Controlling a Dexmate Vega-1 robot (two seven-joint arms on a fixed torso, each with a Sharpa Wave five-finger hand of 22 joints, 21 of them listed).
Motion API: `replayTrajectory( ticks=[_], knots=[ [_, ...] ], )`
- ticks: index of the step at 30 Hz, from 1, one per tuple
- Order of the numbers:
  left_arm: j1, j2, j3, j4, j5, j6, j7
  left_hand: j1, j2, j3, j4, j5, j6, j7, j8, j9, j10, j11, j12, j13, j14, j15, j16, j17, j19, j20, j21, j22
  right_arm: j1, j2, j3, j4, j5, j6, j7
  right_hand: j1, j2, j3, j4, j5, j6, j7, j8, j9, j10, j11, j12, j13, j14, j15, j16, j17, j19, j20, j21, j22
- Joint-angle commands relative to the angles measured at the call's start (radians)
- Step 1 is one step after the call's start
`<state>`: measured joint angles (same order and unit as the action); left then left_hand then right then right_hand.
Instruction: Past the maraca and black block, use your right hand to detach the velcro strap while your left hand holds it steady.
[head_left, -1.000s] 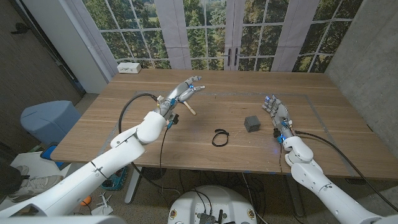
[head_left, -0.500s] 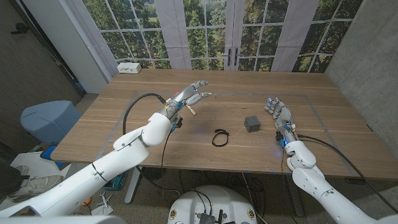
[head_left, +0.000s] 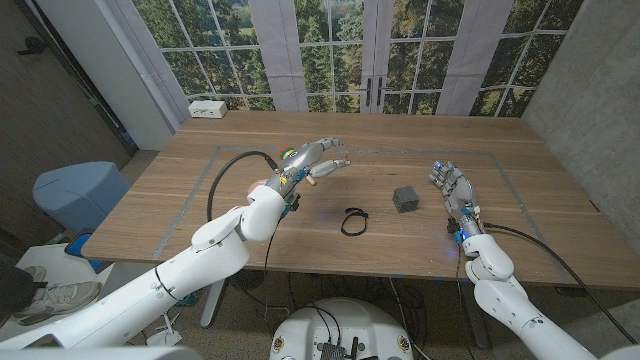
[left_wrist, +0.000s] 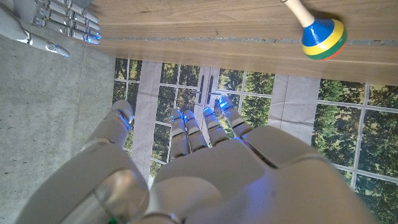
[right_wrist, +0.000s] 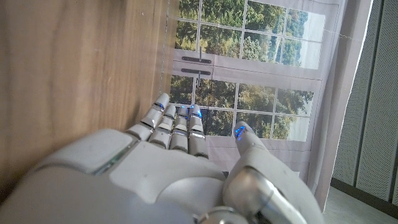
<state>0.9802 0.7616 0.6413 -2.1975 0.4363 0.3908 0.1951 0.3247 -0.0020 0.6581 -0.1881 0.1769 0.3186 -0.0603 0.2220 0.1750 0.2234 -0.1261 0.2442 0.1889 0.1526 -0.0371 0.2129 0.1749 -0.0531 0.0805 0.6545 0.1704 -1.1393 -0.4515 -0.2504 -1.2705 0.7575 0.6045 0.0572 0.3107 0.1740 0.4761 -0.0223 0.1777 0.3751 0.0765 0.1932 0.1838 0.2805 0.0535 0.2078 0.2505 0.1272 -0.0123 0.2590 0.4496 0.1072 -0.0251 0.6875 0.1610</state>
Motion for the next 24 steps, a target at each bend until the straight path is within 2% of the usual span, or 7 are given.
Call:
replayTrajectory(
  ticks=[1,4,9,18,21,24],
  knots=[
    [-0.002,-0.013,0.071,-0.066,0.179,0.166,-0.062,0.032,-0.007,0.005,-0.004,0.004,0.029,0.0,0.012,0.006,0.038,-0.006,0.013,0.005,0.022,-0.037,0.006,0.003,0.01,0.002,-0.008,0.004,-0.061,-0.019,0.018,-0.056,-0.015,0.041,-0.011,0.01,-0.002,0.003,-0.007,-0.003,0.011,0.0,0.006,0.003,0.012,0.003,0.006,0.002,0.008,0.001,0.005,-0.002,0.005,-0.002,-0.004,0.006],
    [-0.009,-0.019,0.086,-0.078,0.208,0.21,-0.099,0.047,-0.012,0.005,-0.004,0.005,0.042,0.001,0.014,0.007,0.054,-0.013,0.017,0.006,0.029,-0.041,0.006,0.004,0.015,0.003,-0.012,0.005,-0.083,-0.029,0.021,-0.091,-0.037,0.043,-0.038,0.011,-0.002,0.003,-0.009,-0.002,0.013,0.0,0.006,0.003,0.013,0.002,0.006,0.001,0.008,0.002,0.005,-0.002,0.006,-0.002,-0.005,0.006],
    [-0.02,-0.03,0.109,-0.094,0.249,0.289,-0.158,0.057,-0.017,0.004,-0.003,0.005,0.053,0.003,0.016,0.007,0.07,-0.005,0.021,0.007,0.035,-0.041,0.006,0.004,0.016,0.001,-0.017,0.005,-0.118,-0.053,0.026,-0.153,-0.084,0.042,-0.082,0.014,-0.002,0.004,-0.012,-0.002,0.015,-0.001,0.007,0.003,0.016,0.002,0.007,0.0,0.007,0.001,0.004,-0.004,0.008,-0.001,-0.008,0.006],
    [-0.051,-0.039,0.156,-0.108,0.318,0.398,-0.251,0.074,-0.025,0.002,-0.002,0.006,0.071,0.005,0.019,0.008,0.083,-0.009,0.022,0.008,0.05,-0.044,0.009,0.005,0.02,-0.002,-0.023,0.006,-0.169,-0.083,0.037,-0.251,-0.152,0.003,-0.171,0.017,-0.002,0.005,-0.017,-0.001,0.017,-0.001,0.006,0.003,0.017,0.001,0.007,-0.002,0.008,0.002,0.005,-0.006,0.01,-0.001,-0.013,0.006],
    [-0.064,-0.04,0.172,-0.11,0.34,0.422,-0.28,0.113,-0.042,-0.012,0.003,0.005,0.09,0.008,0.013,0.009,0.12,-0.011,0.027,0.012,0.129,-0.071,0.032,0.011,0.082,-0.031,-0.016,0.011,-0.177,-0.086,0.038,-0.264,-0.163,0.001,-0.182,0.017,-0.001,0.006,-0.018,-0.001,0.017,-0.002,0.006,0.003,0.02,0.003,0.008,-0.002,0.008,0.002,0.005,-0.006,0.011,-0.001,-0.014,0.006],
    [-0.07,-0.041,0.18,-0.108,0.351,0.433,-0.295,0.132,-0.046,-0.021,0.004,0.004,0.108,0.009,0.014,0.009,0.156,-0.012,0.037,0.014,0.17,-0.089,0.048,0.018,0.109,-0.045,-0.01,0.015,-0.183,-0.088,0.039,-0.273,-0.171,-0.003,-0.191,0.018,-0.001,0.006,-0.02,-0.001,0.018,-0.002,0.006,0.003,0.021,0.004,0.008,-0.003,0.009,0.002,0.005,-0.007,0.012,0.0,-0.015,0.006]
  ],
)
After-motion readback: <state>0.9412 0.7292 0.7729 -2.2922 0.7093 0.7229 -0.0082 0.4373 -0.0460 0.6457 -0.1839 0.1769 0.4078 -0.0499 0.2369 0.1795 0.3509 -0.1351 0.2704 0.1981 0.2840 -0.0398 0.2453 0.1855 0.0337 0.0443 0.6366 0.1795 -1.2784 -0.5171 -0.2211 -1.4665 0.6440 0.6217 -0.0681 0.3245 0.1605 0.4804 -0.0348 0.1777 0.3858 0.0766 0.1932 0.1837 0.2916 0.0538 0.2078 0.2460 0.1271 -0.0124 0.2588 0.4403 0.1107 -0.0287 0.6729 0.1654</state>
